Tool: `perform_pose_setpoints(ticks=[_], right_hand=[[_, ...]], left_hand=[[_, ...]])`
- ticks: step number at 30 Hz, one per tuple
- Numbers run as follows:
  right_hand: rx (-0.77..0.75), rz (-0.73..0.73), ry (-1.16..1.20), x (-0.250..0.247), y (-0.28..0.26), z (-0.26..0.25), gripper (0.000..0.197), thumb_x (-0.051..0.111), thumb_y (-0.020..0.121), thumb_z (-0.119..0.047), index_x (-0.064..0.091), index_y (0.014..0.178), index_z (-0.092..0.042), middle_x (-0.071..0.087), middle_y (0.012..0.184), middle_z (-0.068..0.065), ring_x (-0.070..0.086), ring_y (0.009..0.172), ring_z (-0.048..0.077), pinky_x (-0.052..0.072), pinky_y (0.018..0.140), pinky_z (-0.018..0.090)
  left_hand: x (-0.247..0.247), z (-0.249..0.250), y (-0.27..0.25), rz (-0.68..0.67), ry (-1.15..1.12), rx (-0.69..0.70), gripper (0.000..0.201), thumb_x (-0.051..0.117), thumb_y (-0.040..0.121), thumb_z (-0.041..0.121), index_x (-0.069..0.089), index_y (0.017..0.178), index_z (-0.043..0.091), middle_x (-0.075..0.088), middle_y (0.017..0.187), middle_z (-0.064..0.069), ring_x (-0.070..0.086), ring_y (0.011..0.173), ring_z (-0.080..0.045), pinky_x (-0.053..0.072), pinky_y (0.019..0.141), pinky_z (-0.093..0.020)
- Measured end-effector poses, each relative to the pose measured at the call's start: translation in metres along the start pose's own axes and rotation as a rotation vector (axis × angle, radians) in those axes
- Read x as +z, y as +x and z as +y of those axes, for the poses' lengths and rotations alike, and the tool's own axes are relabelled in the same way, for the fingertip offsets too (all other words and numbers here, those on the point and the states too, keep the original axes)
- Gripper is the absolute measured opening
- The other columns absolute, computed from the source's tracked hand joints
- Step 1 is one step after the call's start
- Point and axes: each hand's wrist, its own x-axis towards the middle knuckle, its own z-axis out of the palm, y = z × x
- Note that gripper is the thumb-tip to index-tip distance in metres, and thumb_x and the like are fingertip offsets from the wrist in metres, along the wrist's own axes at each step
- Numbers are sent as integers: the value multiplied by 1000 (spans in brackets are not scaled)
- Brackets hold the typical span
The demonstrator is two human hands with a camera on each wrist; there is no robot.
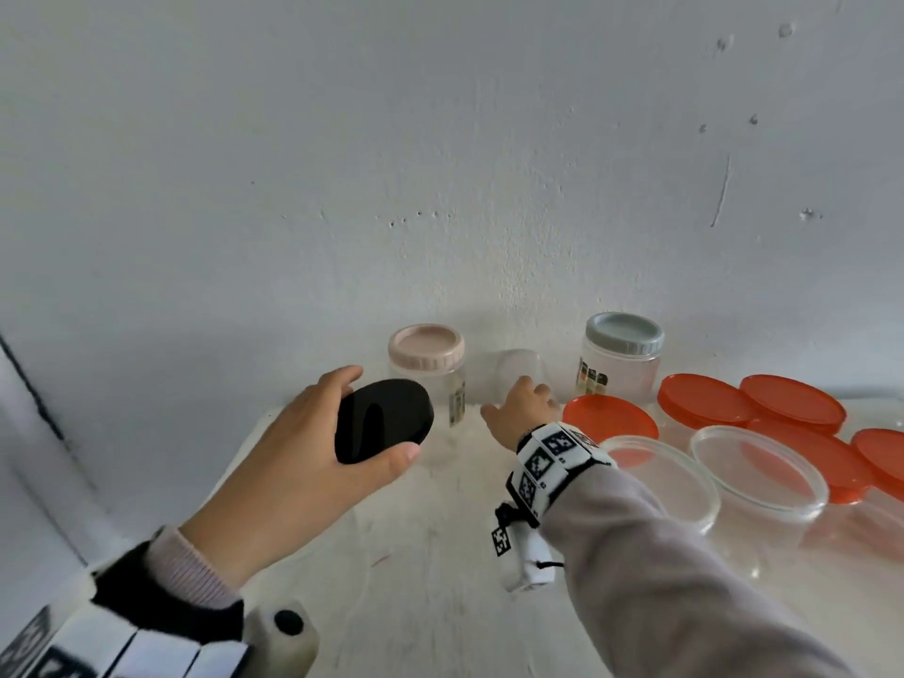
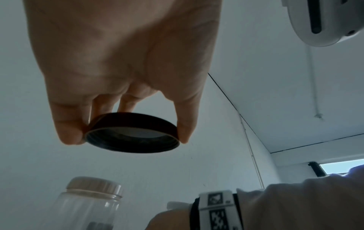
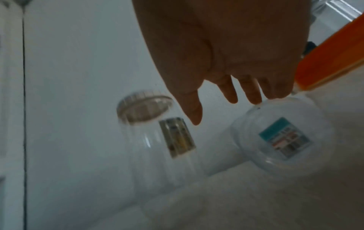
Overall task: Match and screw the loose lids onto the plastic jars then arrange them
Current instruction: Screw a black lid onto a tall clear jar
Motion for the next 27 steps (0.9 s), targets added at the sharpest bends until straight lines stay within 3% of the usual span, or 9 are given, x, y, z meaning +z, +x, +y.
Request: perform_pose_setpoints(ticks=[7,10,12,17,21,24,27], right_hand=[[65,132,-388,26,23,5,61,52,93,-28,24,140,-2,29,142,32,33,129,45,35,105,45],[72,163,-451,27,24,3,52,47,97,-24,27,139,-3,36,139,31,37,127,45,33,106,47],[83,171,-451,26,22,0,49,47,97,-21,29,138,-2,37,138,29,37,126,46,35,105,45],[129,154,-388,24,9,-7,68,61,86,-22,25,138,4,35,132,23,47,113,38,46,94,40],[170,112,-430,26,-2,-5,81,70,73,-32,30,134,3,40,129,20,45,113,33,40,92,36],[166,6,-455,26,-9,-2,94,63,76,-48,16,143,-3,38,135,21,40,119,37,37,92,41],[139,-14,-333,23,-20,2,92,55,79,-56,11,145,-10,37,134,22,37,120,39,36,91,43]], left_hand=[[-14,-33,-7,35,-74,-8,100,54,50,79,24,139,47,35,122,33,36,98,25,35,76,-6],[-17,-44,-9,46,-90,-12,99,55,49,81,25,138,48,37,122,34,39,103,18,34,80,-11],[-17,-48,-10,48,-107,-2,99,55,49,86,26,136,49,37,117,40,37,104,23,35,80,-9],[-16,-51,-13,41,-104,15,99,50,45,89,24,133,54,37,120,37,37,106,23,36,79,-7],[-15,-47,-18,27,-140,37,93,55,52,86,25,133,53,38,123,34,39,104,21,36,76,-7],[-13,-45,-23,17,-144,50,90,56,51,79,26,132,52,38,125,30,39,103,19,35,75,-6],[-11,-45,-27,24,-155,63,85,56,51,78,28,128,52,39,121,31,40,104,18,35,74,-6]])
